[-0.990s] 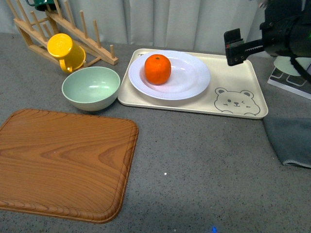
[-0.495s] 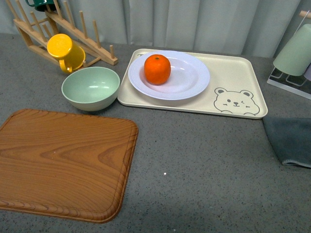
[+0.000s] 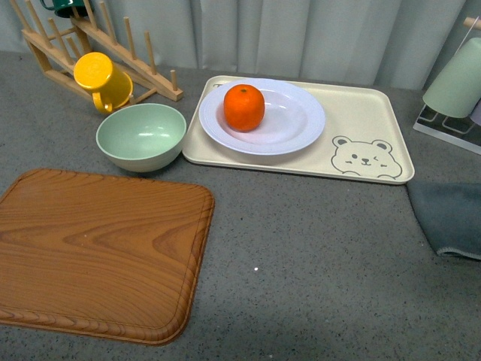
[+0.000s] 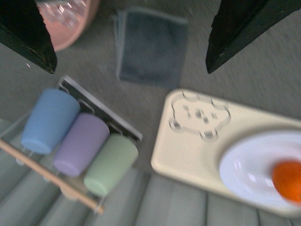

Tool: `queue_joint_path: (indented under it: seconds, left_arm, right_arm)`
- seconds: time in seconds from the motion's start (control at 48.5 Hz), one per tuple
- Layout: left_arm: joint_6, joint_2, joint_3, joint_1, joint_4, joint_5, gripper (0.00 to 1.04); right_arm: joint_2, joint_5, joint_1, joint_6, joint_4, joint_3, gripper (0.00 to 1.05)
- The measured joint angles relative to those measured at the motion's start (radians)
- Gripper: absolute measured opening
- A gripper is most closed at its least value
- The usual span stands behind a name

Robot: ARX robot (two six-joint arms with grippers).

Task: Place orange and plate with both arms

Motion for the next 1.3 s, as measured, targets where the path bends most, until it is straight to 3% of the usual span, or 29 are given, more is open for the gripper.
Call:
queue_joint_path:
  seconds: [0.041, 0.103, 0.309, 0.433, 0.99, 1.299]
  left_arm:
    - [0.0, 0.0, 0.0, 0.0, 0.0, 0.0, 0.98]
    - [0.0, 0.001, 0.0, 0.0, 0.0, 0.0, 0.98]
    - [0.0, 0.0, 0.0, 0.0, 0.0, 0.0, 0.98]
    - [0.0, 0.0, 0.0, 0.0, 0.0, 0.0, 0.98]
    - [0.0, 0.0, 0.0, 0.0, 0.0, 0.0, 0.98]
    - [0.0, 0.0, 0.0, 0.0, 0.0, 0.0, 0.98]
  right_arm:
    - [0.029, -0.04, -0.008, 0.08, 0.227, -0.062, 0.82]
    - [-0.005, -0.085, -0.035, 0.169, 0.387, -0.11, 0.68]
    - [-0.217, -0.122, -0.087, 0.231, 0.267, -0.172, 0.21]
    - [-0.32, -0.122, -0.087, 0.233, 0.19, -0.191, 0.01]
    - [-0.731, -0.122, -0.087, 0.238, -0.181, -0.212, 0.01]
    - [-0.86, -0.122, -0.087, 0.238, -0.306, -0.212, 0.01]
